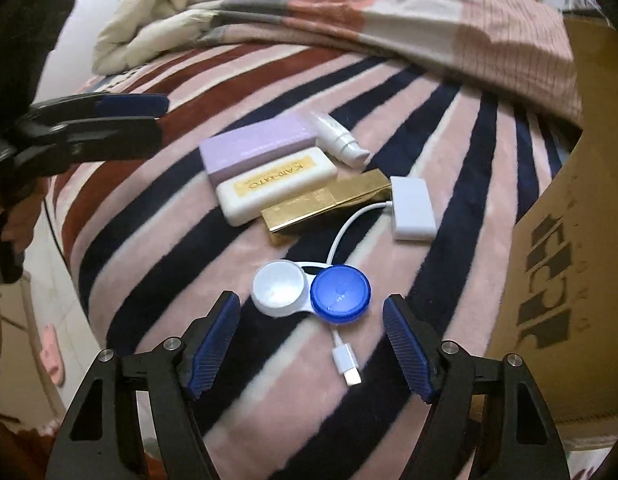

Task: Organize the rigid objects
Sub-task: 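Return the right gripper to the items and grasp the contact lens case, then carry the blue-and-white lens case into the box and release it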

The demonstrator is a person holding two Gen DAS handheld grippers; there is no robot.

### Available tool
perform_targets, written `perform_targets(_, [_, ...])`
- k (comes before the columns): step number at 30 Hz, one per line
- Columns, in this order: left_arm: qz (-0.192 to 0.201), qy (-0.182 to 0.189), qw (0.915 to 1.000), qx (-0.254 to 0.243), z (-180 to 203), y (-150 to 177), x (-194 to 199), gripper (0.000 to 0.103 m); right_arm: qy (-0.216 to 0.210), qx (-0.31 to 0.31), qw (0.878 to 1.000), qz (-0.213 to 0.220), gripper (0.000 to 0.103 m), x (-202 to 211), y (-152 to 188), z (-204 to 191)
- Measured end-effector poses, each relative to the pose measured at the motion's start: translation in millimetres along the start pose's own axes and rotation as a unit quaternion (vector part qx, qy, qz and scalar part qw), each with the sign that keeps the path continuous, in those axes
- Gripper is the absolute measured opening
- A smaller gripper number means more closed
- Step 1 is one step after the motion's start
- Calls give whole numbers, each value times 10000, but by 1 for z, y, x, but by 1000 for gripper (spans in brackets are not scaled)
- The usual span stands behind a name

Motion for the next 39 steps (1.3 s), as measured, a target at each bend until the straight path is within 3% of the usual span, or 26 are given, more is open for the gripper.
perform_targets(2, [-14,10,10000,9,1,0,-1,81,-1,-17,10000,-19,71,-5,-1,0])
perform_targets(6, [-49,9,10000,1,0,-1,-3,81,188,39,9998,-37,59,-8,-4,1])
perform_targets(10, [-121,184,9998,-14,6,-2,-2,80,167,88,9997,123,59,-1,-10,-2])
perform_targets(16, [-408,1189,9920,-105,47,-16,3,79,57,436,9968,672,59,37,-37,-25])
perform_targets(17, [-412,1257,9911,-126,51,-20,4,77,45,525,9952,821,59,48,-44,-30])
perform_targets(19, [-407,1477,9880,-216,65,-33,9,56,66,630,9926,1038,59,64,-55,-36])
perform_targets(22, [-378,1775,9826,-393,85,-50,18,36,220,682,9882,1353,59,87,-72,-36])
perform_targets(24, [-315,1801,9818,-507,95,-62,23,31,372,673,9855,1516,59,100,-81,-30])
perform_targets(33, [-404,1887,9740,-1190,162,-123,7,31,953,357,9770,1873,59,153,-92,29])
perform_targets(39, [-1316,2102,9588,-1386,205,-149,-49,31,1402,-223,9802,1379,59,160,-80,96])
Point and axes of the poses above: each gripper's, at about its wrist camera, not at the fingertips, and x roughly against the way its jaws point, z to its right, y to its underside, the point moved 9 cm from there along -x, roughly the way its jaws point, and after that the axes turned 2 degrees about x, right-handed, at the moved point
